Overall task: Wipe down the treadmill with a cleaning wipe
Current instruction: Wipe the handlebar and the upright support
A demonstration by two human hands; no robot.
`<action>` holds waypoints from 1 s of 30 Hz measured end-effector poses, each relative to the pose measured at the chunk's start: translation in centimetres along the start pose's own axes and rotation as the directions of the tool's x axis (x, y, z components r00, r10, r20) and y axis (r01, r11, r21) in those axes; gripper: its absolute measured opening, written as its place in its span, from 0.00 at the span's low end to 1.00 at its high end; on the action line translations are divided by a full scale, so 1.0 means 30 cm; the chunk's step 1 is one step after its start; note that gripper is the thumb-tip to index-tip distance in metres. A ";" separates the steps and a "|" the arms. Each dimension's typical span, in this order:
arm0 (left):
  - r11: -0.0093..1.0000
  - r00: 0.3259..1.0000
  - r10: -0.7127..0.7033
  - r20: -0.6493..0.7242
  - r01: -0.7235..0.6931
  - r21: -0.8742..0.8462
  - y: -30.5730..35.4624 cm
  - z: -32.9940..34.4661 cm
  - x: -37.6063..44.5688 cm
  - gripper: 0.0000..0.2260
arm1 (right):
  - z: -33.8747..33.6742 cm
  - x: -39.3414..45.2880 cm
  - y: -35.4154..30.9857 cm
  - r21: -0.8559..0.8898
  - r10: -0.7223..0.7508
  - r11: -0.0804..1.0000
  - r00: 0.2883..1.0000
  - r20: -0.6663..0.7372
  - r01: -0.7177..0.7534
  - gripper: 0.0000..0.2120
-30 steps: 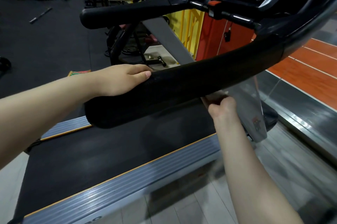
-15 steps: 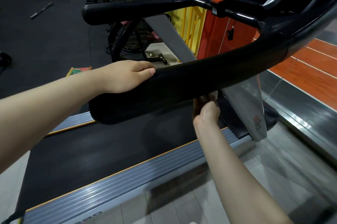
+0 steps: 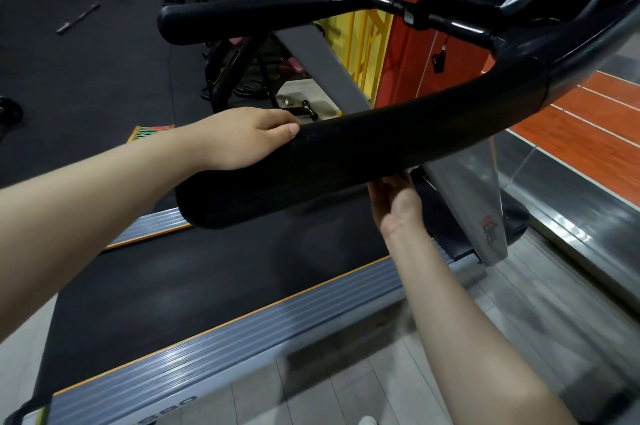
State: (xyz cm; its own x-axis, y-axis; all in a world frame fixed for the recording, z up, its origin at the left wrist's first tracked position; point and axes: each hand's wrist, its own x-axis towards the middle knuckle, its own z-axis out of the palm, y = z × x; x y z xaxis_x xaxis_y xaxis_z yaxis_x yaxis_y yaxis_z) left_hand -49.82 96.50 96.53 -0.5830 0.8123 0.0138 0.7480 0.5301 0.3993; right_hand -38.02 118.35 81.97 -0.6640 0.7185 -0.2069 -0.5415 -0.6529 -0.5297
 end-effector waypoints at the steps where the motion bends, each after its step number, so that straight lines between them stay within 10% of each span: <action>1: 1.000 1.000 0.003 0.002 -0.003 0.001 0.000 0.002 0.002 0.18 | 0.008 -0.009 0.000 0.001 0.029 1.000 0.999 -0.031 -0.029 0.13; 5: 1.000 1.000 -0.001 0.006 0.001 -0.012 0.004 0.002 0.006 0.17 | 0.067 -0.070 0.113 -0.014 0.200 0.979 0.977 -0.075 -0.202 0.11; 10: 1.000 1.000 -0.007 0.002 0.007 -0.017 0.004 -0.001 0.002 0.17 | 0.075 -0.256 0.387 -0.458 0.315 0.869 0.922 0.223 -0.187 0.07; 16: 1.000 1.000 -0.021 0.012 0.021 -0.009 0.010 -0.001 -0.006 0.18 | 0.087 -0.120 0.167 0.035 0.291 0.956 0.956 0.034 -0.292 0.15; 20: 0.999 1.000 -0.010 0.002 0.010 -0.040 0.017 -0.001 0.000 0.17 | 0.160 -0.324 0.301 -0.336 0.405 0.883 0.895 0.186 -0.329 0.16; 24: 0.999 1.000 -0.023 0.014 0.024 -0.045 0.013 -0.006 -0.009 0.18 | 0.168 -0.439 0.460 -0.227 0.627 0.779 0.746 0.226 -0.585 0.09; 30: 1.000 1.000 0.009 -0.014 -0.009 0.009 0.024 -0.004 -0.022 0.18 | 0.207 -0.322 0.407 -0.202 0.532 0.839 0.839 0.114 -0.505 0.16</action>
State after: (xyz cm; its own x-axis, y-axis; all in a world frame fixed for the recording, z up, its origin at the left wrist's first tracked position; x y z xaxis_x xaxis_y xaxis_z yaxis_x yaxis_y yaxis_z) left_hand -48.93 96.33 96.93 -0.5809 0.8134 0.0305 0.7558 0.5251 0.3911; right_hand -41.43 101.95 82.60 -0.9039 0.2278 -0.3620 -0.0145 -0.8622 -0.5064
